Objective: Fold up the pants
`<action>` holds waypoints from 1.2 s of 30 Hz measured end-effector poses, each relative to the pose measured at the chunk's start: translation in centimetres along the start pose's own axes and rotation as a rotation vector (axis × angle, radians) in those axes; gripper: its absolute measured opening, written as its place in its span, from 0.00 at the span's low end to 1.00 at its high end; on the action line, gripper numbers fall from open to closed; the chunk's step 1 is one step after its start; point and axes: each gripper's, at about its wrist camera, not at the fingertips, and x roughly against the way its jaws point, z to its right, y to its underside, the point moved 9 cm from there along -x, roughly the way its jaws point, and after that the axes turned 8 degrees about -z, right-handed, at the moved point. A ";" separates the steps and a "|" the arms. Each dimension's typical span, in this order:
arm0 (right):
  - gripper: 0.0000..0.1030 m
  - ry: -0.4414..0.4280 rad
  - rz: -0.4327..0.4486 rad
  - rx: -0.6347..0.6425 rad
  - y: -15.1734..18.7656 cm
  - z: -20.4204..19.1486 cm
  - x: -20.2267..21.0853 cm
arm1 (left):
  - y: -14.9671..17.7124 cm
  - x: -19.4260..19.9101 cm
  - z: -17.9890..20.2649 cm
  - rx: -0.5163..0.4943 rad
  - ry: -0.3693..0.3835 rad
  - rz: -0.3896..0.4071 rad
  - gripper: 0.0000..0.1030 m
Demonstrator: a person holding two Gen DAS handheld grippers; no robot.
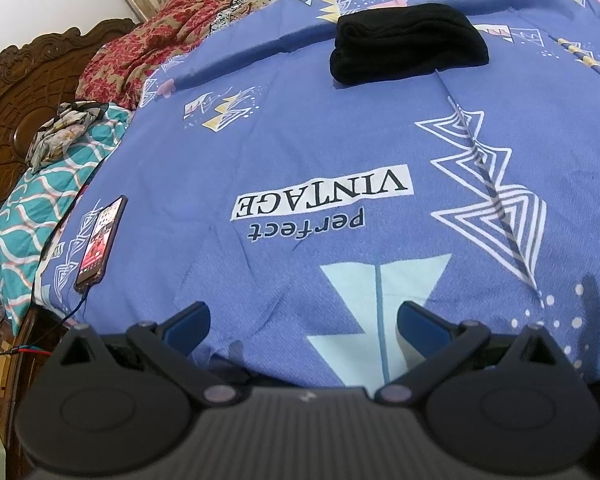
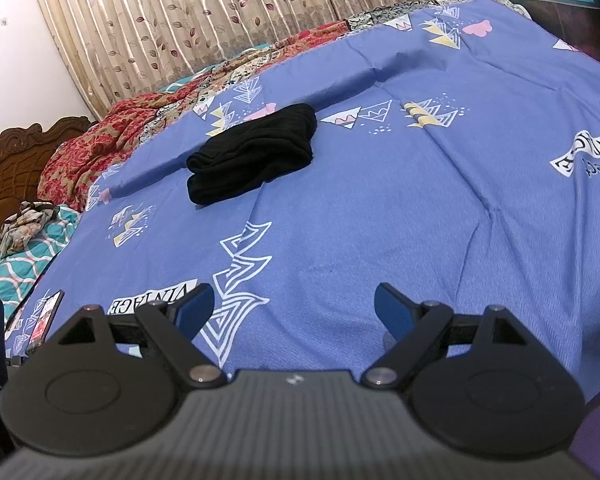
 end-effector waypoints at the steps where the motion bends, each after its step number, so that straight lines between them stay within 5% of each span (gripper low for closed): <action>1: 0.86 0.000 0.000 0.000 0.0 0.0 0.0 | 0.0 0.0 0.0 0.000 0.000 0.000 1.00; 36: 0.86 0.016 -0.013 -0.013 0.1 0.6 -0.8 | 0.2 -1.3 0.5 -0.015 0.023 -0.033 1.00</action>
